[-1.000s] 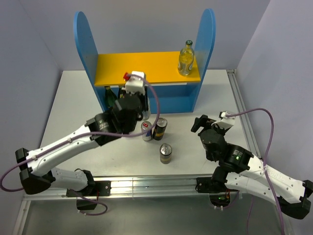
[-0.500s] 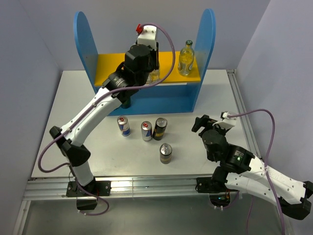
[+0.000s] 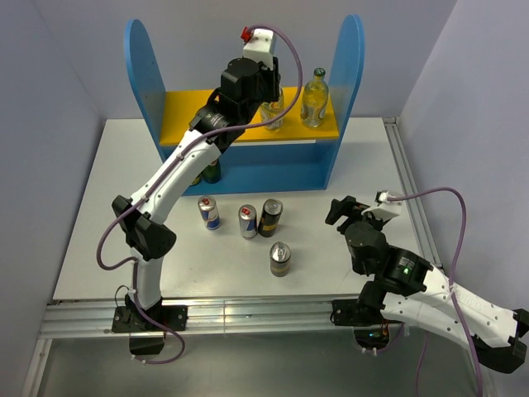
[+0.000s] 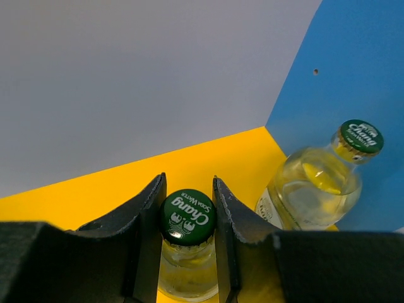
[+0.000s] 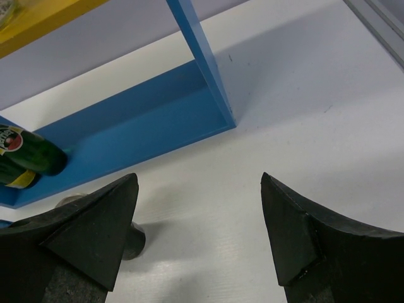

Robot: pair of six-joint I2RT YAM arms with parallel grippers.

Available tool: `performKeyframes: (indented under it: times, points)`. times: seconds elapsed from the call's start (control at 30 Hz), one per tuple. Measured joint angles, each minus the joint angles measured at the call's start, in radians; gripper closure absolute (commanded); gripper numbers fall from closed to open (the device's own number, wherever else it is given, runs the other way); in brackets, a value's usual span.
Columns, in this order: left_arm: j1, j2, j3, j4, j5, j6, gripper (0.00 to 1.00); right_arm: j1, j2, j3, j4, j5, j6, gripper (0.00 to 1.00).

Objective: Place and organize the beverage onto the shelf

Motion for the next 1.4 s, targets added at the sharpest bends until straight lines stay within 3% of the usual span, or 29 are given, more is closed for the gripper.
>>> performKeyframes:
  times: [0.4, 0.63, 0.7, 0.83, 1.07, 1.17, 1.23, 1.4]
  points:
    - [0.003, 0.069, 0.038, 0.098, 0.123, -0.075, 0.98, 0.000, -0.013, -0.005, 0.003, -0.002, 0.000, 0.15]
    - [0.000, 0.069, -0.006, 0.180, 0.157, -0.067, 0.48, 0.000, -0.021, -0.005, 0.003, -0.008, 0.000, 0.15]
    - [-0.007, 0.069, -0.012, 0.188, 0.158, -0.063, 0.36, 0.000, -0.022, -0.005, 0.004, -0.008, 0.000, 0.15]
    - [-0.029, 0.069, -0.012, 0.202, 0.157, -0.049, 0.23, 0.000, -0.025, -0.005, 0.003, -0.011, 0.000, 0.15]
    - [-0.047, 0.069, -0.020, 0.227, 0.155, -0.039, 0.19, 0.000, -0.025, -0.005, 0.003, -0.012, 0.001, 0.15]
    - [-0.048, 0.066, -0.045, 0.241, 0.147, -0.034, 0.11, 0.000, -0.025, -0.005, 0.003, -0.012, 0.001, 0.15]
    - [-0.048, 0.055, -0.079, 0.245, 0.138, -0.025, 0.01, 0.000, -0.025, -0.005, 0.003, -0.013, 0.001, 0.15]
    - [-0.058, -0.047, -0.234, 0.249, 0.104, -0.013, 0.01, 0.000, -0.025, -0.005, 0.003, -0.014, 0.001, 0.15]
